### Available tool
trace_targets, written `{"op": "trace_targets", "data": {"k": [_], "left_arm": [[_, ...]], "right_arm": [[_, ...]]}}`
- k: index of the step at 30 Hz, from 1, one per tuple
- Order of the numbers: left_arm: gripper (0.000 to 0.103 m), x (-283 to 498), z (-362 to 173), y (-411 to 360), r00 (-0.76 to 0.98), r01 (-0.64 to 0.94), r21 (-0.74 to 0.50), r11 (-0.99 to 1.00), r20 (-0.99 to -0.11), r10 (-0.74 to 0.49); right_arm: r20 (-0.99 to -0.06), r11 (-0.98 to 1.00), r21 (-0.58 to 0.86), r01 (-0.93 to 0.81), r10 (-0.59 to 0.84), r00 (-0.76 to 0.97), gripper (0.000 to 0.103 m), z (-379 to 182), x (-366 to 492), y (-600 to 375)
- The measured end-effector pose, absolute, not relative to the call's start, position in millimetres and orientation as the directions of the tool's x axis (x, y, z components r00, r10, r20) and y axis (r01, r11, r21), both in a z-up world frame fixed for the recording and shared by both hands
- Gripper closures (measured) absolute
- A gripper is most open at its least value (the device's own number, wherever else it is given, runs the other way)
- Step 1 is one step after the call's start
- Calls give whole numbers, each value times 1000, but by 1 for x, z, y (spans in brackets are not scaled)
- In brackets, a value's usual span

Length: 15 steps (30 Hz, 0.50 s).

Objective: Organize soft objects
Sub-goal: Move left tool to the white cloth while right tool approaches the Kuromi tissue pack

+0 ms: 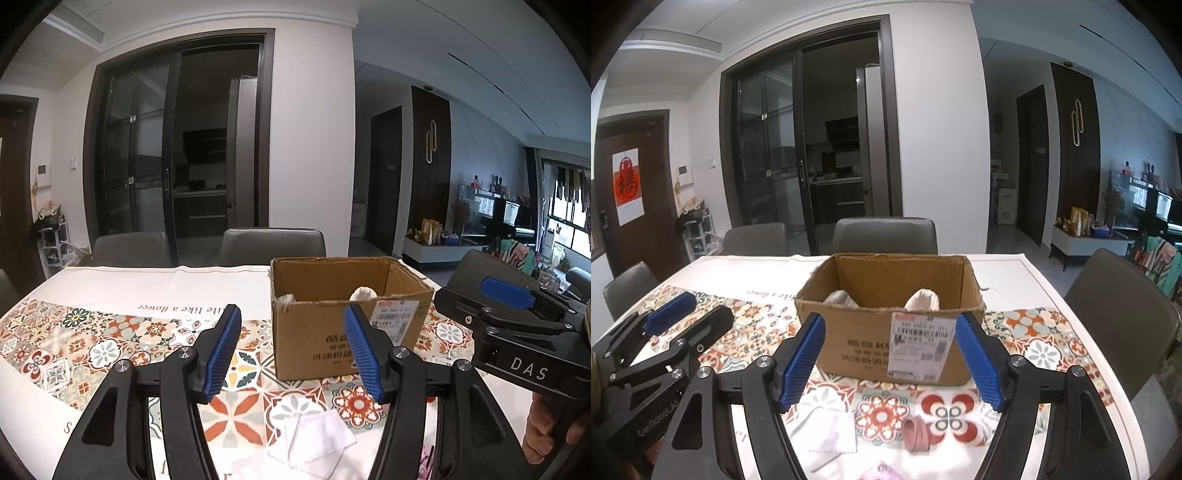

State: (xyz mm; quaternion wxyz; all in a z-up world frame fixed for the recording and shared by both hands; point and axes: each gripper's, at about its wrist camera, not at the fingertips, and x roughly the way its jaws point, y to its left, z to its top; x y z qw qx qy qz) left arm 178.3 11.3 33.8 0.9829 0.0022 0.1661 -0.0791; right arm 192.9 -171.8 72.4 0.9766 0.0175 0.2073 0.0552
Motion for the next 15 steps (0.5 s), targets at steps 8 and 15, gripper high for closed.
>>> {"op": "trace_targets", "data": {"k": [8, 15], "left_arm": [[43, 153, 18, 11, 923, 179, 11, 984, -347, -164], [43, 138, -3, 12, 904, 192, 26, 981, -393, -166]], "right_arm": [[-448, 993, 86, -84, 114, 887, 24, 54, 171, -173], [-516, 993, 87, -83, 116, 849, 24, 31, 160, -169]]}}
